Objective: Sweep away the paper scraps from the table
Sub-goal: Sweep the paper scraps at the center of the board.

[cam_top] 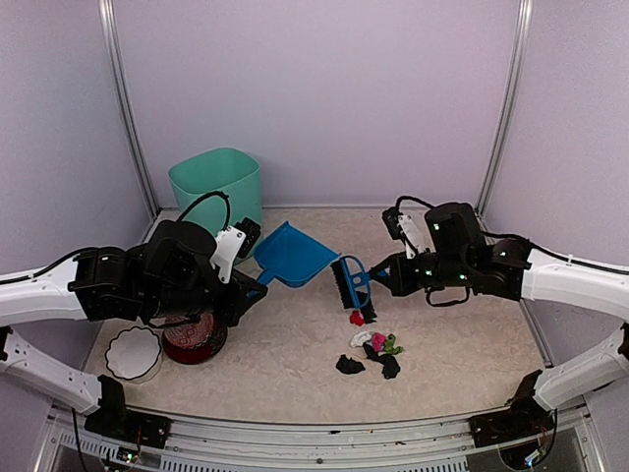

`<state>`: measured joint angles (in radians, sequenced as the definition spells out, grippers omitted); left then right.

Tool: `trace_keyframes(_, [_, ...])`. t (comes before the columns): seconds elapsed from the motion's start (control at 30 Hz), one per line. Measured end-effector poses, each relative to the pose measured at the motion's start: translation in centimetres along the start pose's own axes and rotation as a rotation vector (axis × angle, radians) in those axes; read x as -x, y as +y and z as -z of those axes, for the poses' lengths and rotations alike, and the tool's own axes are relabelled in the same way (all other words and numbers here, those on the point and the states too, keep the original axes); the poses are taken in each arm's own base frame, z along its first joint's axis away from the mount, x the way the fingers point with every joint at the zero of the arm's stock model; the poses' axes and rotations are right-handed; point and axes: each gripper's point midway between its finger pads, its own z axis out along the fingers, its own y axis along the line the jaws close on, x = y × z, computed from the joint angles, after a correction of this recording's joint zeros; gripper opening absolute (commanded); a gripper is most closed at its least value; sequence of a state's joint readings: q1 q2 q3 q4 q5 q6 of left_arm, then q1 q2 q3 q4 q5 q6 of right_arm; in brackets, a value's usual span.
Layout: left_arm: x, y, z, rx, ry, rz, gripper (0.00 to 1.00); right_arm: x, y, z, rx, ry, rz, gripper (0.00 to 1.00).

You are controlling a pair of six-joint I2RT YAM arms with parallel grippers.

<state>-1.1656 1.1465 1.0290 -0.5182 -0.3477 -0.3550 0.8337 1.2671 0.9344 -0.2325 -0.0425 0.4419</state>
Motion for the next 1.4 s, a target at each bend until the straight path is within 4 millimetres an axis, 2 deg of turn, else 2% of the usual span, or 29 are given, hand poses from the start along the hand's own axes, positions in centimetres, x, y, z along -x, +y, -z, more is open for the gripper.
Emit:
trace_keyframes(0.17, [0.0,0.1,-0.4,0.001,0.000,0.002,0.00,-1.6,2.4,2.3,0.141,0.080,0.079,0.00])
trace_keyframes(0.33, [0.0,0.1,-0.5,-0.012,0.001,-0.002,0.00,-5.6,5.1,3.5,0.316,0.215,0.135,0.00])
trace_keyframes(0.47, [0.0,0.1,-0.5,-0.023,0.004,0.001,0.00,-9.1,6.7,3.4,0.396,0.325,0.170,0.00])
trace_keyframes(0.6, [-0.2,0.0,-0.5,-0.034,0.006,0.002,0.00,-12.0,5.9,1.9,0.367,0.430,0.182,0.00])
trace_keyframes(0.77, [-0.8,0.0,-0.5,-0.039,0.012,0.003,0.00,-14.2,2.9,-0.5,0.216,0.509,0.203,0.00])
trace_keyframes(0.9, [-1.2,0.0,-0.5,-0.044,0.021,0.002,0.00,-13.5,0.8,-1.3,0.083,0.494,0.232,0.00])
trace_keyframes(1.13, [-1.1,0.1,-0.3,-0.051,0.013,0.007,0.00,-9.0,-1.0,-1.4,-0.077,0.386,0.291,0.00])
trace_keyframes(1.27, [-1.2,0.4,-0.5,-0.055,0.010,0.017,0.00,-7.2,-0.9,0.3,-0.094,0.351,0.297,0.00])
trace_keyframes(1.4, [-1.8,0.7,-1.0,-0.059,0.021,0.026,0.00,-4.9,-0.1,3.3,-0.072,0.289,0.292,0.00])
